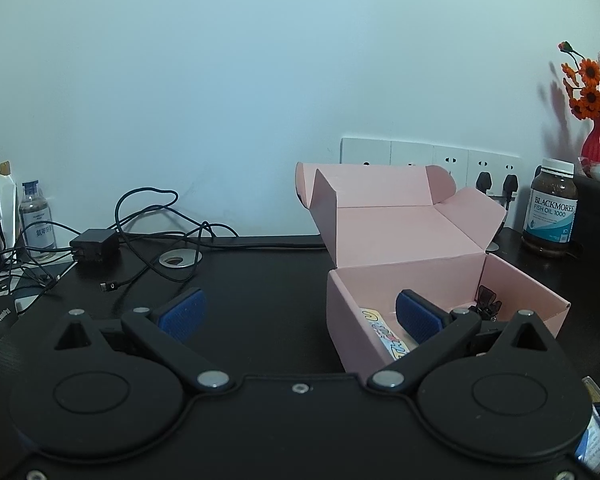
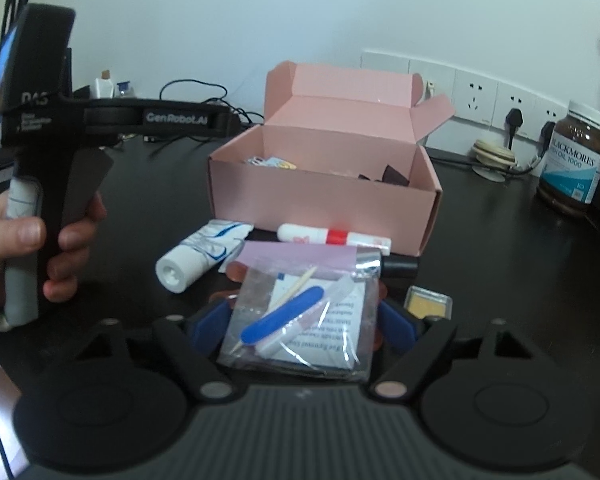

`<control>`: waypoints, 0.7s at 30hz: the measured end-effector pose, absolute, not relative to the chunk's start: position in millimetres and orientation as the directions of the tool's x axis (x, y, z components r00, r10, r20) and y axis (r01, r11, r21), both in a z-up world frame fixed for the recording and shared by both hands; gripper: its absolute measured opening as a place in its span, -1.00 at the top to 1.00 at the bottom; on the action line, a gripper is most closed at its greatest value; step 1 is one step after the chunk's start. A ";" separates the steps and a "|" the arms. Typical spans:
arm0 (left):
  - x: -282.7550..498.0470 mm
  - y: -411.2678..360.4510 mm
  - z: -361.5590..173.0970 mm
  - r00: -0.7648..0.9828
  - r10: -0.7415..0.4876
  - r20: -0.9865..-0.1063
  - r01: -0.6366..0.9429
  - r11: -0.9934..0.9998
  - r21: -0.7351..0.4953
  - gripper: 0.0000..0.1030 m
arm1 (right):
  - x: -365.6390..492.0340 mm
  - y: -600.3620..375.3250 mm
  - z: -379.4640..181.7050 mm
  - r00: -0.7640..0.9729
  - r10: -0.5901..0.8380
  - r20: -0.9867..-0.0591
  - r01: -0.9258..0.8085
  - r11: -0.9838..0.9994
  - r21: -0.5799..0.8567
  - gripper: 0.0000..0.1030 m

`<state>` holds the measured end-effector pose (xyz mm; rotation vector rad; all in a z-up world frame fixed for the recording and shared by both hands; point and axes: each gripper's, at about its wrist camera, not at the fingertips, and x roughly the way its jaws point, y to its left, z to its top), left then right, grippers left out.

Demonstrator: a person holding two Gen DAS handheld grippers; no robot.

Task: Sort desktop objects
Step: 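Move the right tool toward the clear bag with the blue nail file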

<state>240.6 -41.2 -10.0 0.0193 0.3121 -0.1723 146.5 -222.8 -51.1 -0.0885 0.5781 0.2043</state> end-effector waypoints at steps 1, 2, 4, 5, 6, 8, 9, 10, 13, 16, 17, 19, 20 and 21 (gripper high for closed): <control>241.0 -41.0 -10.1 0.937 -0.166 -0.309 0.171 0.985 -0.009 -1.00 | 147.1 -223.1 -51.7 0.816 0.165 -0.553 -0.212 0.977 -0.023 -0.57; 241.2 -40.6 -10.1 0.936 -0.167 -0.309 0.172 0.985 -0.011 -1.00 | 147.3 -223.6 -51.9 0.816 0.165 -0.554 -0.210 0.978 -0.017 -0.57; 241.9 -40.2 -10.3 0.935 -0.167 -0.312 0.171 0.985 -0.014 -1.00 | 146.0 -223.4 -52.2 0.820 0.164 -0.548 -0.209 0.978 -0.019 -0.51; 242.3 -40.1 -10.4 0.935 -0.166 -0.314 0.170 0.985 -0.015 -1.00 | 145.0 -223.0 -52.3 0.823 0.163 -0.545 -0.210 0.977 -0.024 -0.50; 242.6 -40.0 -10.4 0.934 -0.166 -0.316 0.169 0.985 -0.016 -1.00 | 144.0 -222.5 -52.2 0.825 0.161 -0.542 -0.210 0.977 -0.030 -0.49; 243.2 -39.4 -10.4 0.933 -0.167 -0.319 0.170 0.985 -0.020 -1.00 | 141.4 -222.9 -50.7 0.832 0.158 -0.532 -0.209 0.977 -0.036 -0.44; 243.5 -39.1 -10.4 0.932 -0.168 -0.321 0.169 0.985 -0.022 -1.00 | 140.1 -223.7 -49.3 0.836 0.157 -0.525 -0.207 0.978 -0.036 -0.40; 243.9 -38.8 -10.4 0.931 -0.167 -0.323 0.168 0.985 -0.024 -1.00 | 138.8 -225.0 -47.7 0.840 0.157 -0.519 -0.203 0.979 -0.032 -0.34; 245.3 -37.5 -10.7 0.928 -0.166 -0.332 0.165 0.986 -0.034 -1.00 | 136.6 -229.2 -44.3 0.843 0.163 -0.513 -0.200 0.980 -0.019 -0.25; 246.8 -35.7 -11.1 0.925 -0.166 -0.342 0.160 0.986 -0.046 -1.00 | 135.5 -228.8 -45.0 0.840 0.161 -0.518 -0.206 0.978 -0.031 -0.24; 247.2 -35.1 -11.2 0.924 -0.166 -0.344 0.159 0.986 -0.049 -1.00 | 134.9 -228.4 -44.9 0.841 0.161 -0.516 -0.207 0.978 -0.032 -0.24; 247.9 -34.0 -11.3 0.922 -0.166 -0.349 0.157 0.986 -0.056 -1.00 | 133.6 -228.6 -43.7 0.843 0.170 -0.510 -0.210 0.977 -0.023 -0.15; 248.0 -33.6 -11.4 0.922 -0.167 -0.350 0.156 0.986 -0.059 -1.00 | 133.0 -230.0 -42.6 0.846 0.172 -0.504 -0.203 0.979 -0.006 -0.13; 248.1 -33.4 -11.3 0.922 -0.167 -0.350 0.155 0.986 -0.061 -1.00 | 132.2 -232.4 -40.3 0.850 0.176 -0.496 -0.197 0.980 0.011 -0.10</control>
